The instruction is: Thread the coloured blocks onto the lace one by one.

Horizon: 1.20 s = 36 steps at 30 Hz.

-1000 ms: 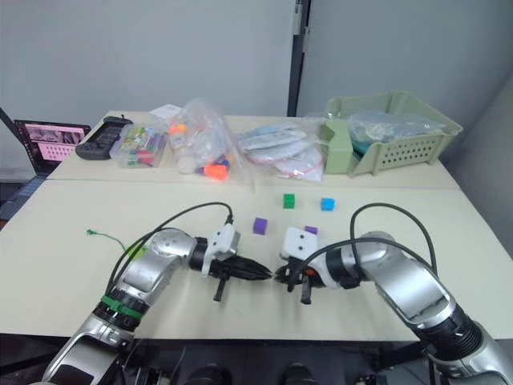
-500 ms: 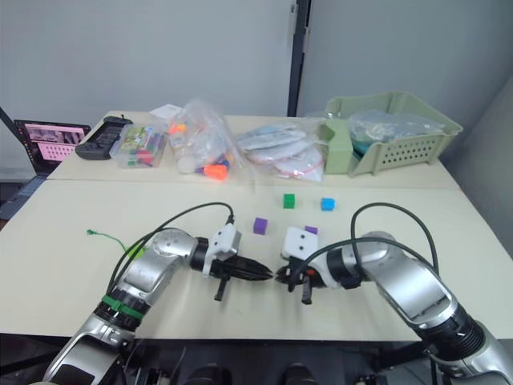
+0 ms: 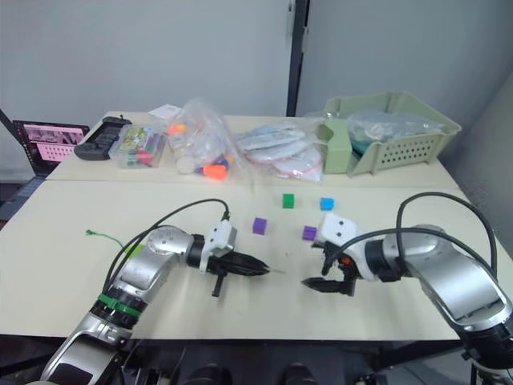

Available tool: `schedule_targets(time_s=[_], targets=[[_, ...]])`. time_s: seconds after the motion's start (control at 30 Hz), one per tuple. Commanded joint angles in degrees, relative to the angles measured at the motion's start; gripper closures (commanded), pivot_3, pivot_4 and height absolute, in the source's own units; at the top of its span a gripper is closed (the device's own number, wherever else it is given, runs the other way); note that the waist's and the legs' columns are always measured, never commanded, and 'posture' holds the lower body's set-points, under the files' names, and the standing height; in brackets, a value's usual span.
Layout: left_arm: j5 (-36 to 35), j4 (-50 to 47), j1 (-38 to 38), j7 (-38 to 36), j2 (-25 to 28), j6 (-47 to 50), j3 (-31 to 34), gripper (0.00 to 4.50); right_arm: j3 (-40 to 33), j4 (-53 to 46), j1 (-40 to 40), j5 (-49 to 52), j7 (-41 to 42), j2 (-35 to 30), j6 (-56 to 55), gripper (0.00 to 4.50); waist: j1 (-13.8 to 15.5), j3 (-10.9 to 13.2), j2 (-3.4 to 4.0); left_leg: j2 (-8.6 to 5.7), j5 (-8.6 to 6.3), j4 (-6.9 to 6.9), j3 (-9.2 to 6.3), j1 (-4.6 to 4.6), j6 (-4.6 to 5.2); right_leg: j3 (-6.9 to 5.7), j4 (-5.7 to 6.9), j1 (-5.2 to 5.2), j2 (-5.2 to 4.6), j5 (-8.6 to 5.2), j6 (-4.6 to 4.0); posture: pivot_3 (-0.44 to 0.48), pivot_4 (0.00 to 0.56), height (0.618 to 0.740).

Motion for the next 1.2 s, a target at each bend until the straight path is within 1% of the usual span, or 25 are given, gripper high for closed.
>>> schedule_targets(time_s=[0.03, 0.2, 0.33, 0.47, 0.53, 0.6, 0.73, 0.87, 0.93, 1.03, 1.2], targets=[[0.0, -1.2, 0.2, 1.1, 1.0, -0.4, 1.5, 4.50, 0.6, 5.8, -2.0, -4.9, -2.0, 0.5, -7.1, 0.02, 0.0, 0.0, 0.00, 0.00, 0.00, 0.00, 0.00, 0.00, 0.00, 0.00, 0.00, 0.00, 0.00, 0.00, 0.00, 0.000, 0.150, 0.734], [0.1, -1.8, 0.9, 2.2, 1.8, -0.4, 1.5, 4.50, 4.4, 15.9, -6.5, -10.7, -1.8, 3.0, -15.2, 0.02, -0.1, 0.0, 0.01, 0.00, 0.00, -0.01, 0.04, 0.00, 0.00, 0.03, -0.01, -0.03, 0.00, 0.00, 0.00, 0.000, 0.150, 0.734], [0.1, -2.6, 1.6, 3.0, 2.2, -0.2, 1.4, 4.50, 6.1, 23.3, -10.6, -14.4, -0.1, 3.1, -19.6, 0.02, 0.0, 0.0, 0.01, -0.02, 0.00, -0.01, 0.05, -0.02, 0.00, 0.04, -0.01, -0.03, -0.02, 0.00, 0.00, 0.000, 0.150, 0.734], [0.1, -3.5, 2.4, 4.0, 2.2, -0.1, 1.5, 4.50, 8.8, 33.8, -17.5, -20.7, 1.2, 2.4, -25.9, 0.02, 0.0, 0.0, 0.01, -0.01, 0.00, -0.01, 0.08, 0.00, 0.00, 0.05, -0.02, -0.04, -0.02, 0.01, 0.00, 0.000, 0.150, 0.734], [0.0, -3.7, 2.5, 4.3, 2.2, 0.0, 1.4, 4.50, 10.2, 38.2, -20.1, -23.3, 1.8, 3.1, -29.2, 0.02, 0.0, 0.0, 0.02, -0.01, 0.00, -0.03, 0.09, 0.00, 0.00, 0.04, -0.01, -0.04, -0.02, 0.00, -0.01, 0.000, 0.150, 0.734], [0.0, -4.1, 2.8, 4.9, 2.0, 0.1, 1.3, 4.50, 12.6, 45.3, -24.2, -27.1, 1.6, 4.8, -34.6, 0.02, -0.1, 0.0, 0.02, 0.00, 0.00, -0.05, 0.09, 0.02, 0.00, 0.04, -0.02, -0.04, -0.02, 0.01, -0.01, 0.000, 0.150, 0.734], [0.1, -5.1, 3.3, 6.5, 1.5, 0.4, 1.3, 4.50, 17.9, 63.4, -34.1, -36.2, -1.9, 9.7, -46.6, 0.02, -0.6, 0.0, 0.02, 0.00, 0.00, -0.08, 0.16, 0.07, 0.00, 0.10, 0.00, -0.06, -0.01, 0.01, -0.02, 0.000, 0.150, 0.734], [0.1, -6.8, 4.4, 8.0, 1.5, 1.1, 1.4, 4.50, 21.7, 79.9, -41.6, -43.1, -7.1, 14.7, -56.6, 0.02, -0.8, 0.0, 0.03, -0.01, 0.00, -0.16, 0.15, 0.06, 0.00, 0.10, 0.01, -0.09, -0.05, 0.03, -0.05, 0.000, 0.150, 0.734], [0.2, -7.7, 5.0, 8.7, 1.6, 1.4, 1.4, 4.50, 22.7, 86.6, -44.6, -45.4, -9.9, 17.1, -59.9, 0.02, -0.8, 0.0, 0.04, -0.03, 0.00, -0.19, 0.12, 0.06, 0.00, 0.09, 0.04, -0.10, -0.08, 0.05, -0.06, 0.000, 0.150, 0.734], [0.2, -8.5, 5.5, 9.7, 1.6, 1.6, 1.4, 4.50, 23.9, 93.8, -47.4, -48.3, -13.2, 19.7, -63.6, 0.02, -0.9, 0.0, 0.05, -0.05, 0.00, -0.20, 0.11, 0.06, -0.01, 0.08, 0.07, -0.11, -0.11, 0.08, -0.07, 0.000, 0.150, 0.734], [0.2, -9.1, 5.9, 10.8, 1.7, 1.8, 1.4, 4.50, 24.8, 99.6, -49.0, -51.2, -15.9, 22.9, -66.7, 0.02, -1.2, 0.0, 0.06, -0.06, 0.00, -0.21, 0.08, 0.07, -0.01, 0.06, 0.09, -0.10, -0.12, 0.10, -0.08, 0.000, 0.150, 0.734]])
